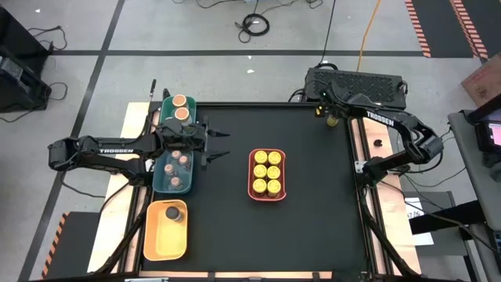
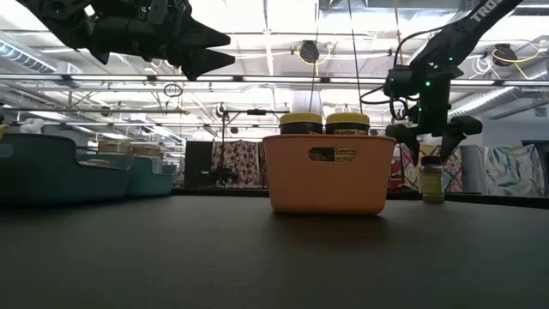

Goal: Sort spices by type
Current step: Put the seasoning bottle into the yellow bin

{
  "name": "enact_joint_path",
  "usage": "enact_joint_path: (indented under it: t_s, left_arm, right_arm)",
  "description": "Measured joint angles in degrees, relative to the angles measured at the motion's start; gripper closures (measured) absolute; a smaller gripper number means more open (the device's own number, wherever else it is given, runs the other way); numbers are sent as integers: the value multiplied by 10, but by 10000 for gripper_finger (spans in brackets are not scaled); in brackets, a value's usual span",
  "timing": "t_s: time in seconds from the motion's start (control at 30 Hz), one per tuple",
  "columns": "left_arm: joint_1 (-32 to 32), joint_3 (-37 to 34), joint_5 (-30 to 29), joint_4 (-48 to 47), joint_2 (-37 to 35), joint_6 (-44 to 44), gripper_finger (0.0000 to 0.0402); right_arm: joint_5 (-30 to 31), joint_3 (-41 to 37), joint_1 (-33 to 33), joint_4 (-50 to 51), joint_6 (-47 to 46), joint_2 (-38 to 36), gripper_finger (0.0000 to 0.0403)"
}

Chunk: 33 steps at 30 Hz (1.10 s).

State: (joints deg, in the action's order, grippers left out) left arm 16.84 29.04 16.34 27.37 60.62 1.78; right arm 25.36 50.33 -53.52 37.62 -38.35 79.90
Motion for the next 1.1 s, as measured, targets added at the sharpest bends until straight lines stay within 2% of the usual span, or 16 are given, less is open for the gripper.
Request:
enact_joint_path:
  t_s: [0.37, 0.6, 0.9, 1.1]
  left_arm:
    - [0, 0, 0, 0, 0, 0, 96]
    - [0, 0, 0, 1, 0, 1, 96]
    - [0, 0, 0, 2, 0, 0, 96]
    - [1, 0, 0, -41, -27, 2, 96]
  right_arm:
    - [-9, 0, 5, -2, 8, 0, 222]
    - [-65, 16, 50, -31, 19, -8, 222]
    - [-63, 146, 171, -19, 21, -3, 217]
    - [-35, 248, 263, -15, 35, 62, 215]
